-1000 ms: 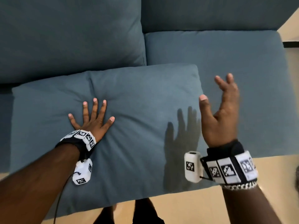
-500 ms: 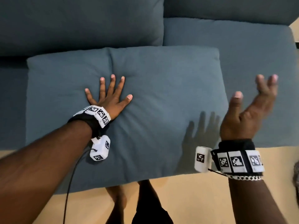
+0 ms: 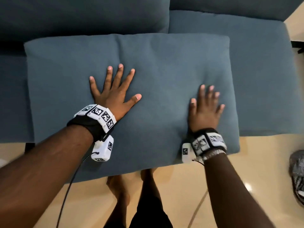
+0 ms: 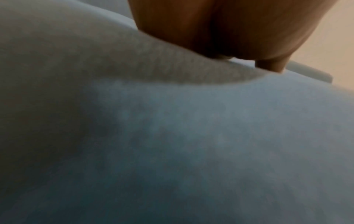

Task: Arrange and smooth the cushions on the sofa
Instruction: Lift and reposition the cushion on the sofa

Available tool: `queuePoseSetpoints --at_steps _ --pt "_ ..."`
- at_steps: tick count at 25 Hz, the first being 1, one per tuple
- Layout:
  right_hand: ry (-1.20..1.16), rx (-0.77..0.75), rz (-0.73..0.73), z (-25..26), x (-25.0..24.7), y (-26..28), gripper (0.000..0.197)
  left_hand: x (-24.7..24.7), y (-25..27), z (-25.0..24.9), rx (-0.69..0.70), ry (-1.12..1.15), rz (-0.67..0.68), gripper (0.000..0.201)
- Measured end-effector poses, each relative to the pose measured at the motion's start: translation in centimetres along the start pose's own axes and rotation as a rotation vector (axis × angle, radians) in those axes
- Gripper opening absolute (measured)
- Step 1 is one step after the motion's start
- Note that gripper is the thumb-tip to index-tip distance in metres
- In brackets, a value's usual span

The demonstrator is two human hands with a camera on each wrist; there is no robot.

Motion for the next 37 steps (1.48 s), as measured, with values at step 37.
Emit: queuePoseSetpoints --at_steps 37 --pt "-0.263 -0.439 0.092 27.9 3.4 11.8 0.067 3.4 11.8 19.6 -0.116 0.175 -0.147 0.076"
Point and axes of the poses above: each hand's wrist, its own y-axis away from the middle knuckle, its own x-axis out of the palm, z = x × y, the point moved 8 cm from there along -y, towards the middle knuckle, and after that the axes turned 5 degrees about z, right-handed, at the moved point
